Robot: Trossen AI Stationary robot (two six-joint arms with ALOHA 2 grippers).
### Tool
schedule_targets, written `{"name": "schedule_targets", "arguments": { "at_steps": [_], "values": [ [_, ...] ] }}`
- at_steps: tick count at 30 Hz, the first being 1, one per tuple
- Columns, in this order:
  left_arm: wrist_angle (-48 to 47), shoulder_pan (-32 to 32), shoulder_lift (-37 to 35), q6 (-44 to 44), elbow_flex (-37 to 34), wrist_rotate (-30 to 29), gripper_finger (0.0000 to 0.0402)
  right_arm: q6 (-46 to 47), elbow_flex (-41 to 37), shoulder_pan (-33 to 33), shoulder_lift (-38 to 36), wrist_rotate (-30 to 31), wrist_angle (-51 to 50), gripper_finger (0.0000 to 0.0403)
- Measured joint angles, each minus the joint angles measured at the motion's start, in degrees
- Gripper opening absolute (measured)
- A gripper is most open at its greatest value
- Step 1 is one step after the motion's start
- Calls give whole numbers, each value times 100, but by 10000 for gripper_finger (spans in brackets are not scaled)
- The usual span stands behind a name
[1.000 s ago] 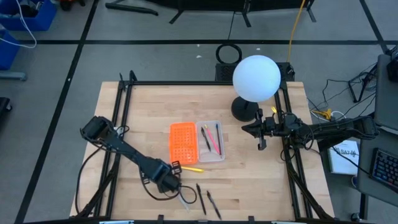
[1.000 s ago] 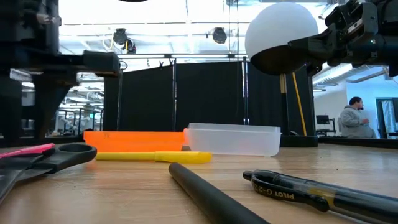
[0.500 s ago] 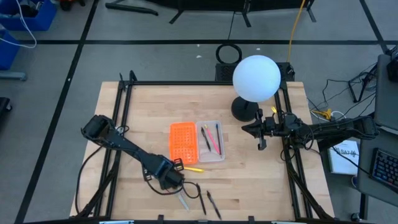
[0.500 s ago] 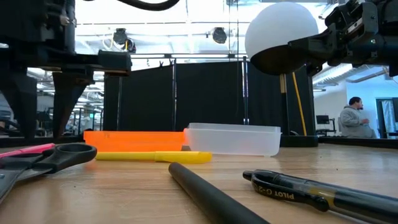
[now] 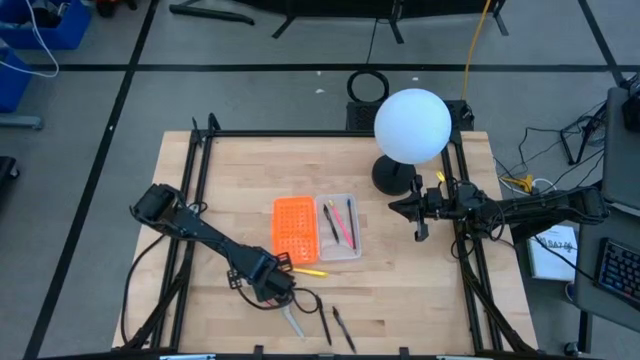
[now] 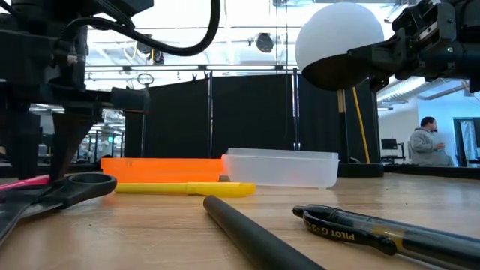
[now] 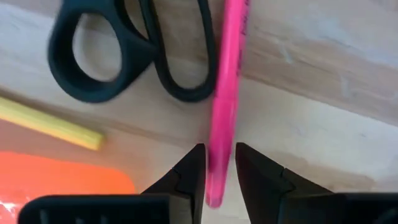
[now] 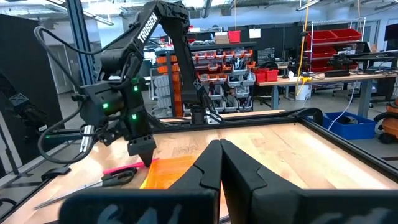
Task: Pick & place school supplies into a supply box
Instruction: Put the pink pen into the supply box
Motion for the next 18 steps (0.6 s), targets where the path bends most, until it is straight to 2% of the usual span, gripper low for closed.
{"name": "schedule_targets", "arguments": {
  "at_steps": [5, 11, 16, 18],
  "values": [
    [633, -65, -25, 263, -251, -43, 93, 0, 0, -1, -1, 0, 1, 0],
    [811, -127, -46, 387, -543, 6, 91, -2, 0, 0, 1, 0, -1, 0],
    [715, -241, -29, 267, -506, -49, 42, -2, 0, 0, 2, 0, -1, 0],
    [670, -284, -16, 233, -446, -70, 41, -2, -1, -2, -1, 0, -2, 0]
  ]
}}
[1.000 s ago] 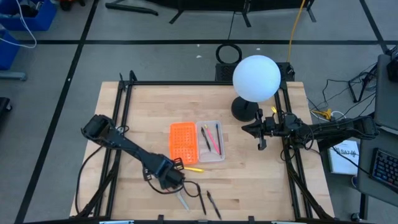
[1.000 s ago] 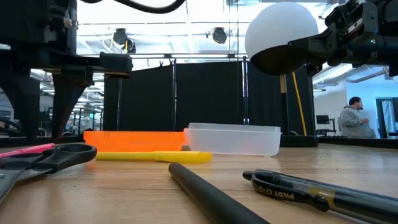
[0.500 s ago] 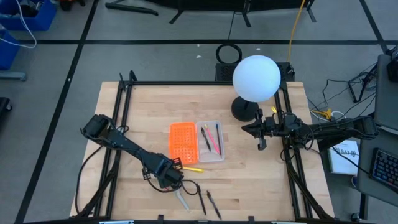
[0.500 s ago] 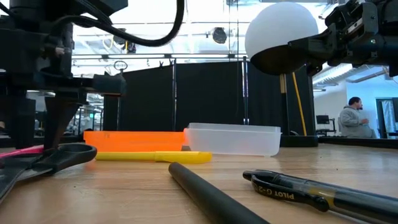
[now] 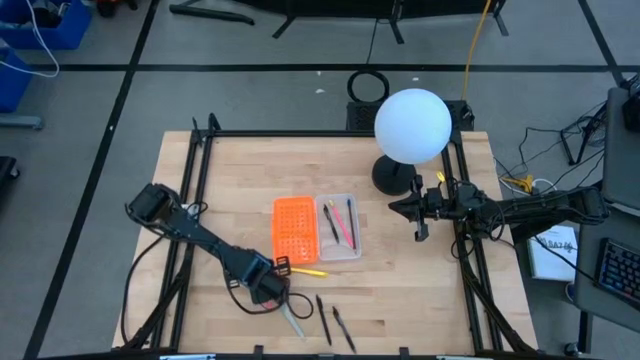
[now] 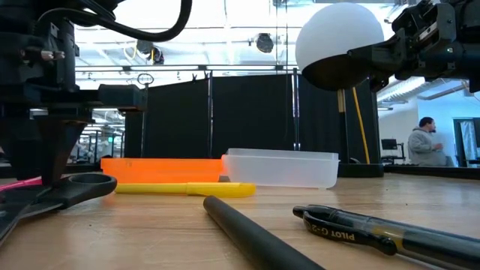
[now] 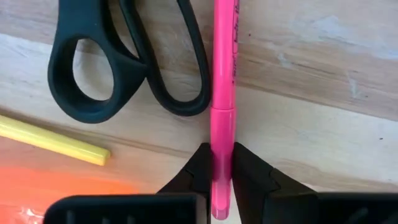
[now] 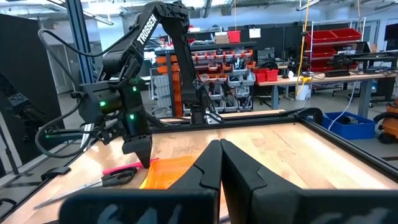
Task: Pick & place school supplies into a supply box
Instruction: Put the pink pen into the supply box
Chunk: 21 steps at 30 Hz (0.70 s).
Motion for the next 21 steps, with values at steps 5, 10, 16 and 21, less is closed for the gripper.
{"name": "schedule_targets", "arguments": {
  "at_steps": [5, 10, 16, 21],
  "values": [
    [-126, -101, 9, -36, 124, -186, 41, 0, -1, 2, 2, 0, -1, 0],
    [-562, -184, 37, -233, 365, -306, 41, 0, 1, 1, 0, 0, 2, 0],
    [-846, -325, 37, -434, 718, -375, 41, 4, 0, 2, 1, 0, 2, 0],
    [-1279, -413, 31, -407, 1064, -878, 43, 39, 0, 1, 0, 0, 2, 0]
  ]
}}
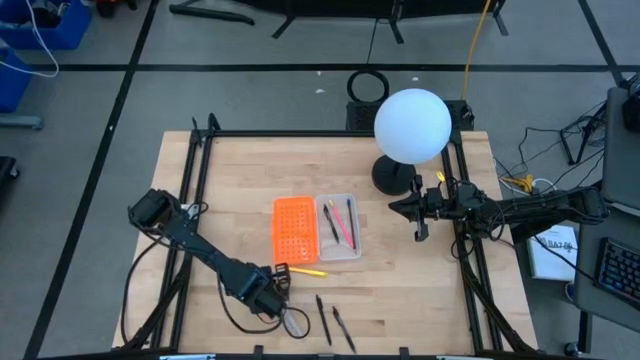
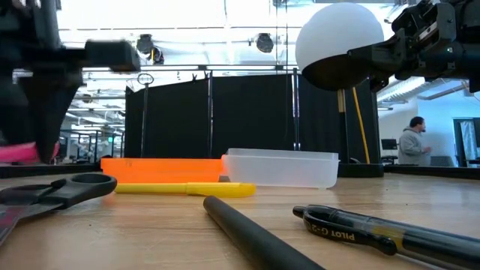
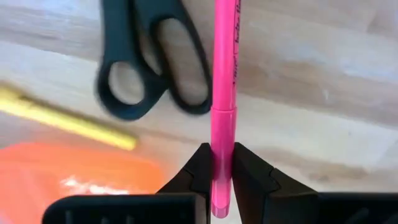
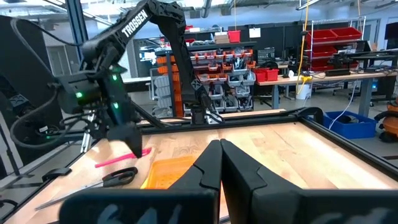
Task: Pick & place school supplies into a supply box
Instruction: Put the pink pen into the supply box
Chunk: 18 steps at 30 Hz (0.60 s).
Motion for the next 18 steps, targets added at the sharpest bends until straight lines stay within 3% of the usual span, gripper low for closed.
{"name": "schedule_targets", "arguments": {
  "at_steps": [10, 14, 18],
  "values": [
    [-970, 522, -13, 1240, 1280, -1452, 46, 2, -1, 1, 0, 0, 0, 0],
    [-605, 1144, -24, 2042, 1682, -1668, 43, -11, 1, 1, 1, 0, 2, 0],
    [348, 1886, -24, 2947, 1761, -1416, 46, -13, 1, 1, 0, 0, 2, 0]
  ]
}}
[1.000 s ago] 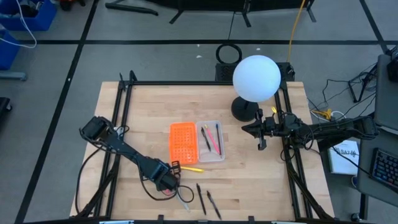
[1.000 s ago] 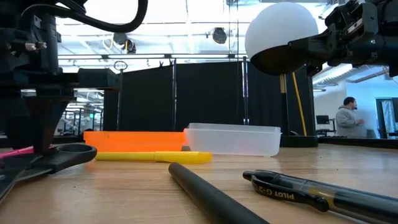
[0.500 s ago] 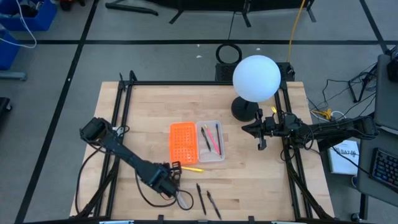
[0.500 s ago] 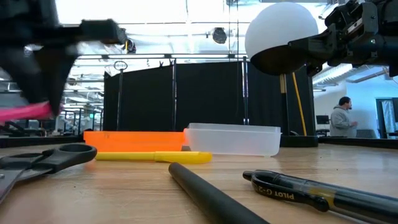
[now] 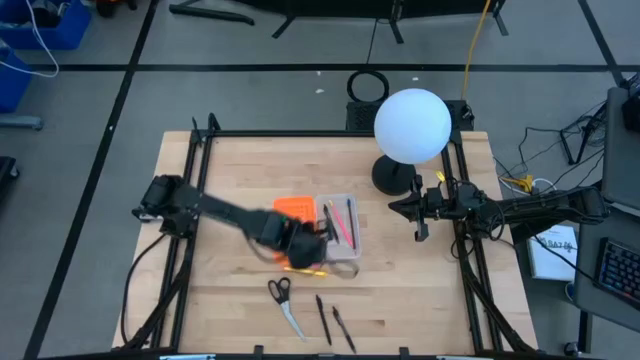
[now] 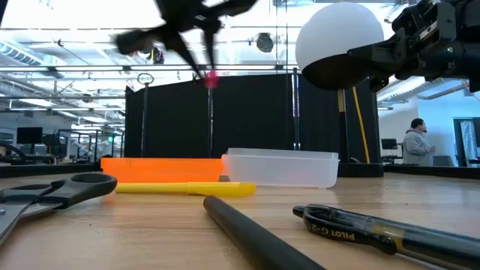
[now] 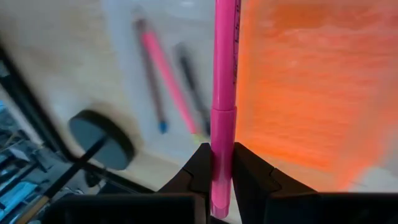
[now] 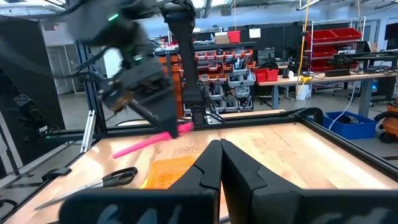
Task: Pick & place school supplies into a supply box
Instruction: Put the pink pen into the supply box
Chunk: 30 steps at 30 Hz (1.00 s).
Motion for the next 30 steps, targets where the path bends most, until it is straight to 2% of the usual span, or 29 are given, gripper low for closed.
{"name": "schedule_targets", "arguments": {
  "at_steps": [6, 12, 21, 24, 30],
  "values": [
    [1241, 978, 0, 918, -103, 1031, 53, 0, -1, -1, 1, 0, -2, 0],
    [1759, 1569, 46, 1135, -325, 1693, 43, -154, -1, -1, 0, -1, -2, 0],
    [2926, 1860, 300, 1587, -1163, 2011, 59, -145, -2, 0, -15, -4, 168, 0],
    [3077, 1873, 393, 1800, -1335, 1979, 44, -138, -2, 0, -17, -2, 159, 0],
    [2979, 1848, 530, 1832, -1419, 1993, 46, -138, -1, 0, 4, -1, 251, 0]
  ]
}}
